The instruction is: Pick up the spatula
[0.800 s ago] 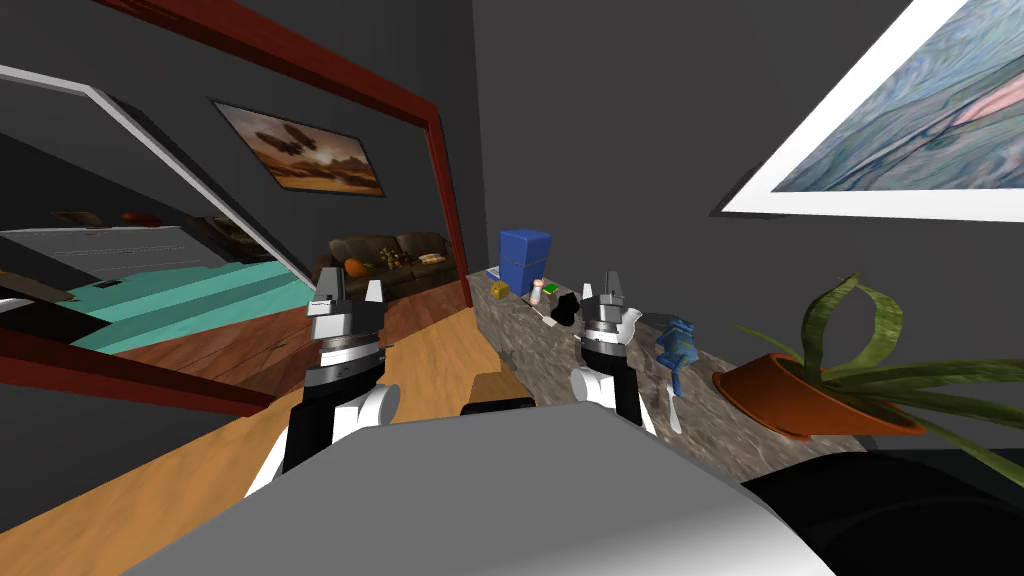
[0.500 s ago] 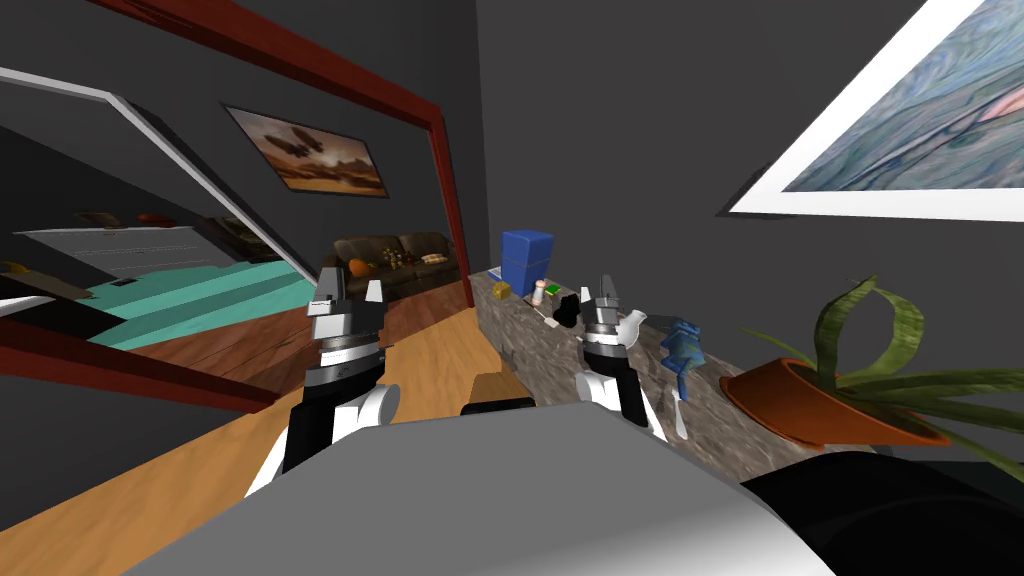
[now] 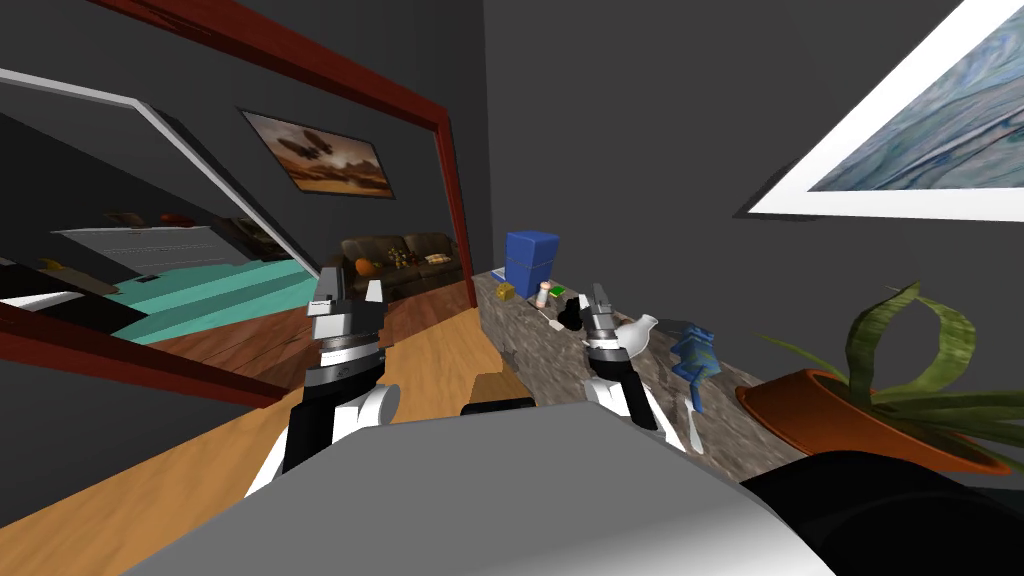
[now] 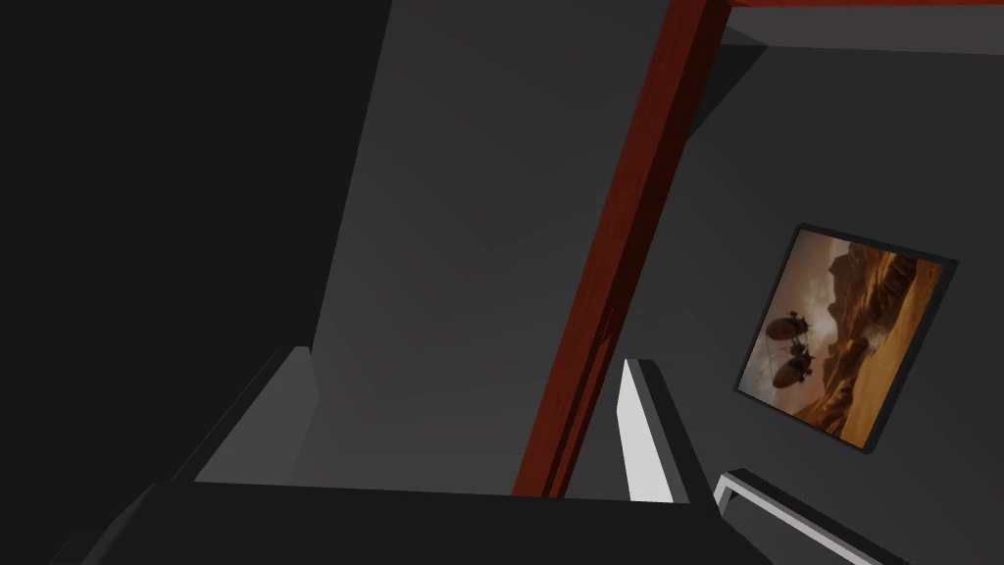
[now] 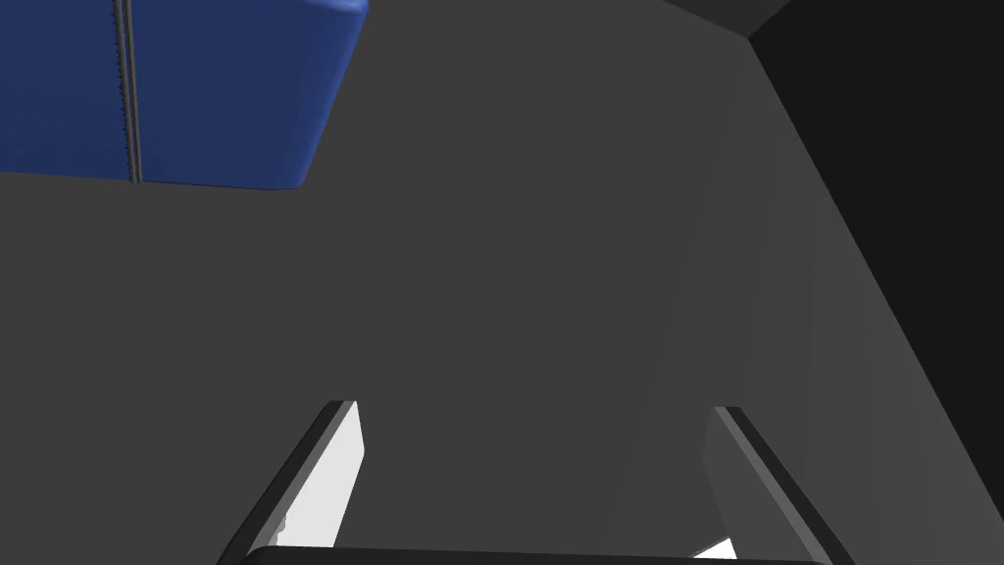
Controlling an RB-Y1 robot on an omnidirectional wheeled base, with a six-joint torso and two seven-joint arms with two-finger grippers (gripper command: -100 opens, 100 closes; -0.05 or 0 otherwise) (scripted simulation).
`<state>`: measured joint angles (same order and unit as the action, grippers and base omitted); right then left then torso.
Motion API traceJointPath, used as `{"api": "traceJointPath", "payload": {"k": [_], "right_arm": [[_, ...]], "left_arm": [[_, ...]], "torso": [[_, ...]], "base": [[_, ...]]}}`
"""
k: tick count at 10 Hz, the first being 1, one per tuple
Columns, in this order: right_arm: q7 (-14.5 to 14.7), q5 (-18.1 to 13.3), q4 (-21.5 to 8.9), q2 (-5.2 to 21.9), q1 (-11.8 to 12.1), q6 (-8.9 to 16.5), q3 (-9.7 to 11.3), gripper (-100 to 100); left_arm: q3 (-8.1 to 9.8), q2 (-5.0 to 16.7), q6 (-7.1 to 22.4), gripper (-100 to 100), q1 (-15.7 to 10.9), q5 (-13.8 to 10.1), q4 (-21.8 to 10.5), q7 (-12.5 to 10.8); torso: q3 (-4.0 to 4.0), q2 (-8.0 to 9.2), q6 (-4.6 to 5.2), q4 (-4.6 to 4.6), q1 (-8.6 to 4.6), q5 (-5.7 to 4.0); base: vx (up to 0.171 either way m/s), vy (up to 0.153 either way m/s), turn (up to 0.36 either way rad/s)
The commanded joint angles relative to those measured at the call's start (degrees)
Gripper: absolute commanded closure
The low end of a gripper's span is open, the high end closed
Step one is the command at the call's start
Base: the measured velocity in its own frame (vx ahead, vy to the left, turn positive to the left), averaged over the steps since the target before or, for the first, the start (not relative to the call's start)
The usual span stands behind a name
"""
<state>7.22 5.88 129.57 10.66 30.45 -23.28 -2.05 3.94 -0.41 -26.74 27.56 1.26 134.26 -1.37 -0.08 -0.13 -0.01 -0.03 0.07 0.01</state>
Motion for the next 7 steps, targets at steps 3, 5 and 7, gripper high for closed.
{"api": "traceJointPath", "payload": {"k": [3,5,7], "right_arm": [[0.5,0.5,-3.1,5.6,1.8,-0.5,-1.9,-100],[0.8,0.7,-4.6,8.8,2.7,-0.8,-2.6,-100],[1.1,0.9,-6.1,11.8,3.6,-1.1,-3.5,-100]], "left_arm": [[0.0,0.0,0.0,0,0.0,0.0,0.0,0.0],[0.0,0.0,0.0,0,0.0,0.0,0.0,0.0],[0.0,0.0,0.0,0,0.0,0.0,0.0,0.0]], "torso": [[0.02,0.03,0.0,0.01,0.01,0.0],[-0.01,-0.02,0.01,0.0,0.06,0.02],[0.0,0.0,0.01,0.0,0.03,0.01]], "base": [[0.03,0.031,0.067],[0.039,0.037,0.038],[0.033,0.03,0.041]]}}
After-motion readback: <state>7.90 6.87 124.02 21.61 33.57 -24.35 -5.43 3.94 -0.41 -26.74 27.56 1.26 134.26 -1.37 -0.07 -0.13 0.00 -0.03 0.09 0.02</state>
